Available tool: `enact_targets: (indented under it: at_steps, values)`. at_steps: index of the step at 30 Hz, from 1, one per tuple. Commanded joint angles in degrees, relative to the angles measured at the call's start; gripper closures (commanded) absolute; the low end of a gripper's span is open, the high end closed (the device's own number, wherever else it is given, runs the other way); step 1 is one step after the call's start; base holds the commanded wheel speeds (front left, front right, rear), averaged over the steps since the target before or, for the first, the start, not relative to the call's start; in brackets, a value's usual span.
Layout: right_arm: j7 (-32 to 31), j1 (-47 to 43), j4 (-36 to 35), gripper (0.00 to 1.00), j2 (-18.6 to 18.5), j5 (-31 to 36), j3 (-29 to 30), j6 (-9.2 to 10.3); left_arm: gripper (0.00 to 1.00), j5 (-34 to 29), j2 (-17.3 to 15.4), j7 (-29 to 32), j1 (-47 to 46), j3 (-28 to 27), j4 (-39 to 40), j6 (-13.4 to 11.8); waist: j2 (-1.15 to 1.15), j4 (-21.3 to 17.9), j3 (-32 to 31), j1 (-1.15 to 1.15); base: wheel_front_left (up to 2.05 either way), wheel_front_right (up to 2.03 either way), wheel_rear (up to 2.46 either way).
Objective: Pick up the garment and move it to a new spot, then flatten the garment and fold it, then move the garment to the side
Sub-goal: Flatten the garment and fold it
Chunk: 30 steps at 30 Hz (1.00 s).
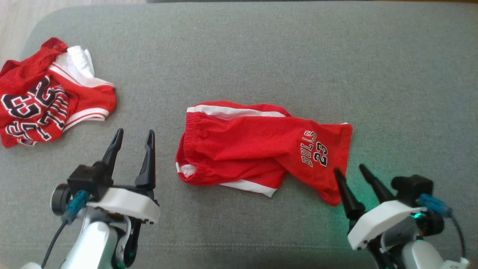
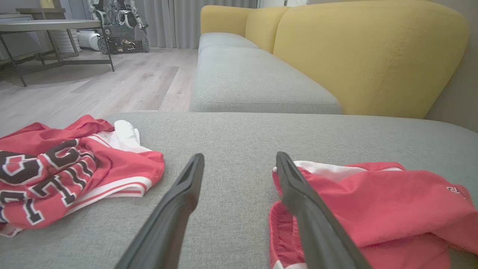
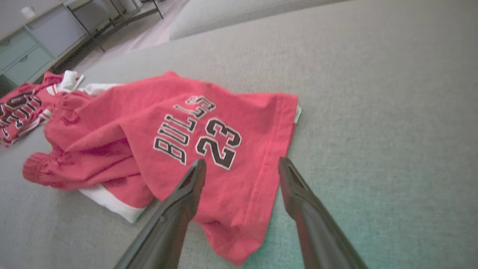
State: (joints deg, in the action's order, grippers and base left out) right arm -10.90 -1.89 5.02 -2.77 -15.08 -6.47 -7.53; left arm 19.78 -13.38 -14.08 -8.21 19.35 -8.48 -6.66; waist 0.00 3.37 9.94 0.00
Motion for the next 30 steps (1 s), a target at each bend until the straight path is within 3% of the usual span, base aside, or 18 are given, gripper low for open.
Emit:
enact_targets:
  at_steps: [1, 11, 30]
  values:
    - [1.3, 1.8, -2.7, 0.0, -0.1, -0.3, -0.7, 0.04, 0.0, 0.4, -1.6, 0.2, -1.0, -2.6, 2.1, -0.5, 0.0, -0.1, -0.5, 0.0, 0.0, 0.0, 0.0]
    - [7.9, 4.3, -6.3, 0.0, -0.1, 3.3, 2.3, 0.04, 0.0, 0.6, -3.0, 1.5, 2.4, -2.9, 4.2, -1.9, 0.0, -0.6, -4.2, 0.0, 0.0, 0.0, 0.0]
    - [6.7, 2.2, -7.9, 0.0, -0.1, 5.8, 3.4, 0.04, 0.0, 0.5, -3.4, 3.1, 4.0, -1.3, 6.2, -2.8, 0.0, -0.3, -5.6, 0.0, 0.0, 0.0, 0.0]
